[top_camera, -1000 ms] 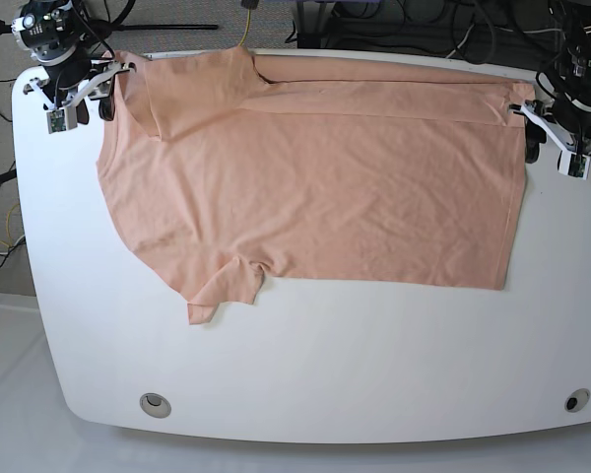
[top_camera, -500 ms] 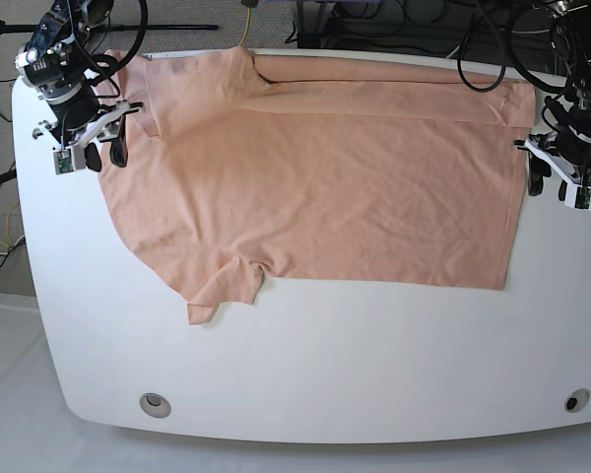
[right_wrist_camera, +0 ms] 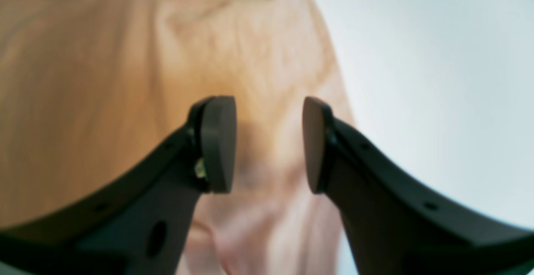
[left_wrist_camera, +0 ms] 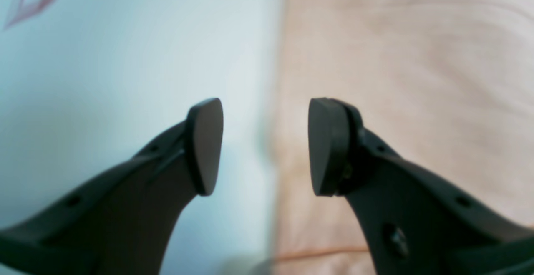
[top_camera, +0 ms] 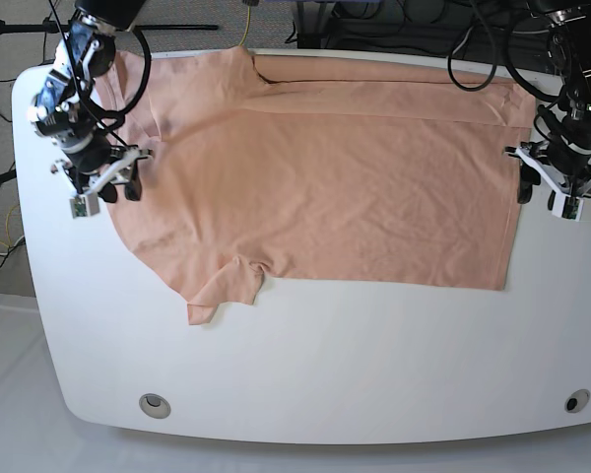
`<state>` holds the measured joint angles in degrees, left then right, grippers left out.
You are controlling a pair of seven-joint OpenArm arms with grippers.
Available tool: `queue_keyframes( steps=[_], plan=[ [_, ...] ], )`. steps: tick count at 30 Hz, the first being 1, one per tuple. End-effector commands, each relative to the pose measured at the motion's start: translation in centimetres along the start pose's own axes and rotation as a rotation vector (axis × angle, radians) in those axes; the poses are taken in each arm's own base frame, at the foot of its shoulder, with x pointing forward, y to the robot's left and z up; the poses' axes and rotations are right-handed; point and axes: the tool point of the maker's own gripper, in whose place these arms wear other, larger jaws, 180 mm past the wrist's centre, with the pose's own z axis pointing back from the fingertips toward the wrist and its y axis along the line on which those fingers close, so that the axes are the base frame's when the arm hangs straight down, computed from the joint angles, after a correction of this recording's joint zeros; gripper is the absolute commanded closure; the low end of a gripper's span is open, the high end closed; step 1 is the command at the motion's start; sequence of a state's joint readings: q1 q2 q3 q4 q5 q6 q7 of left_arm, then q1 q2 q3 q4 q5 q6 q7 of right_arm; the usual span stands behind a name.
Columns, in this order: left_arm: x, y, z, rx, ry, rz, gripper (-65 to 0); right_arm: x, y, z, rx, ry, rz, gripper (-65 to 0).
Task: Fold the T-shirt properly
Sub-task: 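Open both grippers and move them along the shirt sides toward the hem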
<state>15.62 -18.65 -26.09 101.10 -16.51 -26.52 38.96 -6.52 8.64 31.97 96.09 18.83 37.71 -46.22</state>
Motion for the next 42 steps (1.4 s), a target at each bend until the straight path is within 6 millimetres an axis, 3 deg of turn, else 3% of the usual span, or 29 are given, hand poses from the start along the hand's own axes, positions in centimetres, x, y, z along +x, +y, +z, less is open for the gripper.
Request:
queue_keyframes(
  steps=[1,7,13,21,27,29,42],
  plan=[
    [2.0,0.4,0.1,0.016,-0.059,-0.024,-30.4,2.5,0.3,-0.2,0.027,-0.08,0.014,-25.1],
    [2.2,-1.1,-1.7,-0.024,-0.064,-0.033,-30.9,3.5,3.2,-2.3,0.113,-0.082,0.03,-25.0],
    [2.3,-0.8,-3.7,-0.039,-0.063,0.007,-31.1,4.0,3.5,-3.8,0.14,-0.072,0.021,-24.6],
    [2.2,1.3,-7.6,-0.04,-0.026,0.092,-30.9,4.7,2.4,-5.7,0.148,-0.042,0.01,-24.2],
    [2.5,2.3,-9.2,-0.034,-0.01,0.113,-30.8,5.5,1.7,-7.0,0.156,-0.027,0.004,-24.4],
    [3.0,2.8,-9.7,-0.021,-0.004,0.094,-31.1,6.6,0.3,-7.5,0.145,-0.027,0.005,-24.6],
    [4.0,4.6,-9.7,0.019,-0.013,0.08,-31.3,9.4,-1.9,-9.5,0.137,-0.046,-0.02,-27.6]
  ],
)
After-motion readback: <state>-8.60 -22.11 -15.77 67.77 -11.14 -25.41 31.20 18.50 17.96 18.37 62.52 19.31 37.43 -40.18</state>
